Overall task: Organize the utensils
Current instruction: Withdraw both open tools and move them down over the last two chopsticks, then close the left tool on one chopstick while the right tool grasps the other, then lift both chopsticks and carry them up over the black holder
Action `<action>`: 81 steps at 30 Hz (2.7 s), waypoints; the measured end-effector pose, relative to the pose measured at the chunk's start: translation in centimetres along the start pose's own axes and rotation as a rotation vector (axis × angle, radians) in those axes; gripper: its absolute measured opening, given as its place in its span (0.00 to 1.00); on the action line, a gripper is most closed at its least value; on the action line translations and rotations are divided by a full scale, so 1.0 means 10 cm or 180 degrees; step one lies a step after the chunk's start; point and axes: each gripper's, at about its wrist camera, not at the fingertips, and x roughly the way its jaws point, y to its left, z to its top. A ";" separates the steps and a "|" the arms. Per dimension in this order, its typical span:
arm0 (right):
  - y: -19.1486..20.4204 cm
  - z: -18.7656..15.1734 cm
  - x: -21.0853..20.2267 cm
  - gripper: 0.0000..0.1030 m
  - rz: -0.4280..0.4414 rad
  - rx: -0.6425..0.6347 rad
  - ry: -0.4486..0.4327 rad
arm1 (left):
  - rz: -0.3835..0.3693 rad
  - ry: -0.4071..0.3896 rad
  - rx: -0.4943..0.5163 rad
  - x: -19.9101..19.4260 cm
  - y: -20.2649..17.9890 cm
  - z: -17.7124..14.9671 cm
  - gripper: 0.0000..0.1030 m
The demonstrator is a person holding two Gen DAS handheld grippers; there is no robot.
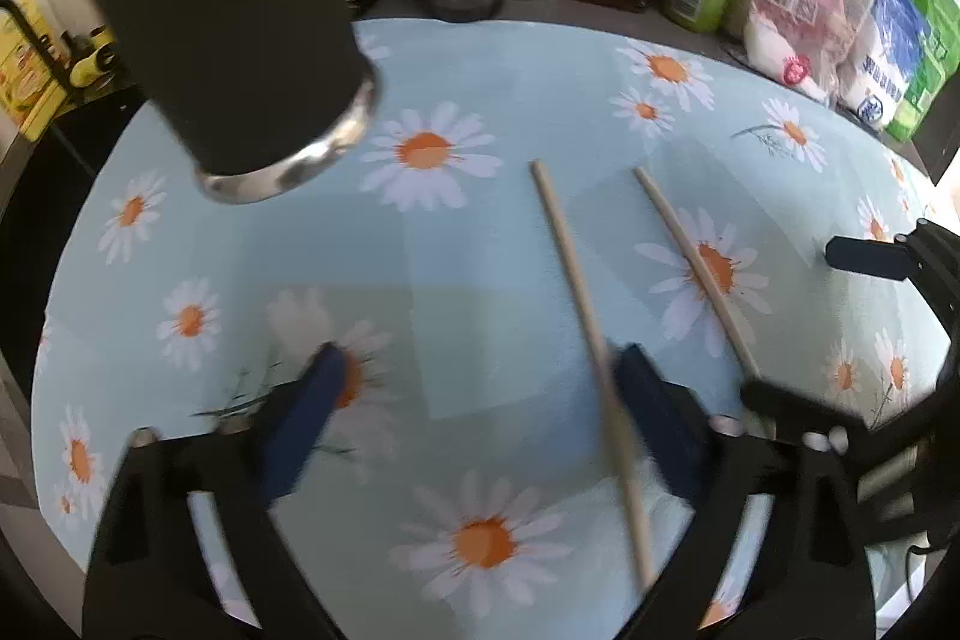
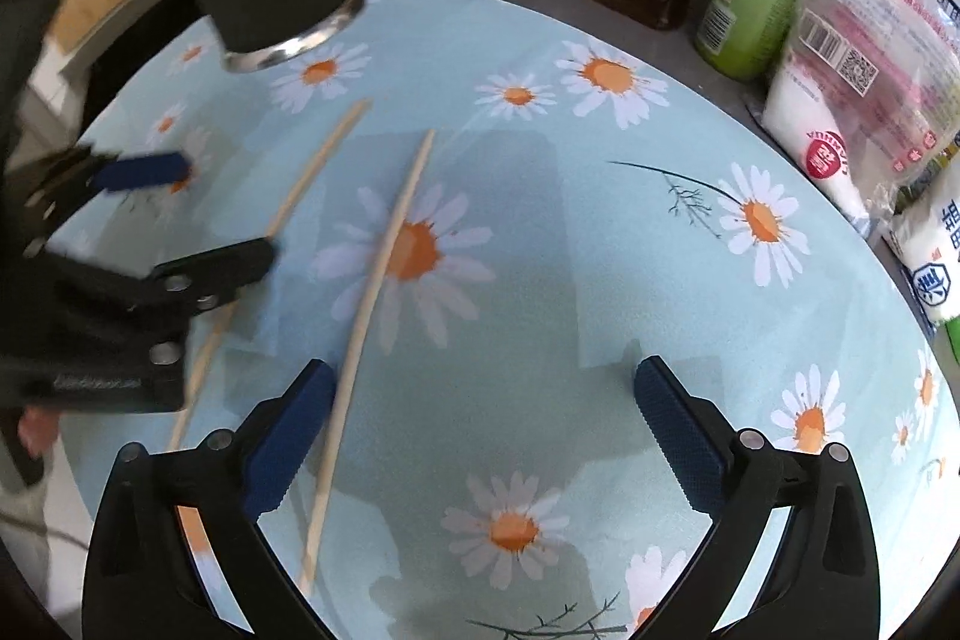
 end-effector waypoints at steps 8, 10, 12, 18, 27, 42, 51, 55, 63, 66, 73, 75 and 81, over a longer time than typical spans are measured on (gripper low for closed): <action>0.01 0.19 -0.06 0.15 0.0070 -0.0146 -0.0025 | -0.0030 0.0196 -0.0246 -0.15 0.37 -0.09 0.05; 0.01 0.21 -0.06 0.07 0.0081 -0.0171 -0.0004 | -0.0076 0.0222 -0.0303 -0.16 0.42 -0.13 0.05; -0.05 0.22 -0.05 0.05 0.0146 -0.0117 -0.0016 | -0.0072 0.0237 -0.0332 -0.17 0.43 -0.15 0.05; -0.19 0.12 -0.13 0.04 0.0350 0.0021 -0.0050 | -0.0022 0.0335 -0.0575 -0.22 0.58 -0.24 0.05; -0.30 0.14 -0.42 0.04 0.0532 0.0121 -0.0312 | 0.0192 0.0114 -0.0782 -0.58 0.93 -0.27 0.05; -0.24 0.41 -1.05 0.04 0.0665 0.0072 -0.0893 | 0.0551 -0.0278 -0.0816 -1.18 1.37 0.14 0.05; -0.12 0.84 -1.20 0.05 0.0696 0.0106 -0.1036 | 0.0473 -0.0384 -0.0803 -1.32 1.64 0.41 0.05; 0.01 1.04 -1.32 0.05 0.0766 0.0110 -0.1194 | 0.0463 -0.0421 -0.0733 -1.35 1.78 0.55 0.05; 0.36 1.31 -1.52 0.05 0.0813 0.0088 -0.1522 | 0.0321 -0.0632 -0.0584 -1.45 2.02 0.88 0.05; 0.46 1.38 -1.55 0.05 0.0810 0.0108 -0.1619 | 0.0232 -0.0701 -0.0504 -1.46 2.06 0.99 0.05; 0.62 1.52 -1.57 0.05 0.0857 0.0155 -0.1964 | -0.0066 -0.0891 -0.0283 -1.49 2.15 1.21 0.05; 0.66 1.55 -1.58 0.05 0.0874 0.0174 -0.2084 | -0.0226 -0.1000 -0.0236 -1.54 2.18 1.26 0.05; 0.72 1.67 -1.61 0.05 0.1013 0.0258 -0.2367 | -0.0706 -0.1427 -0.0105 -1.67 2.21 1.39 0.05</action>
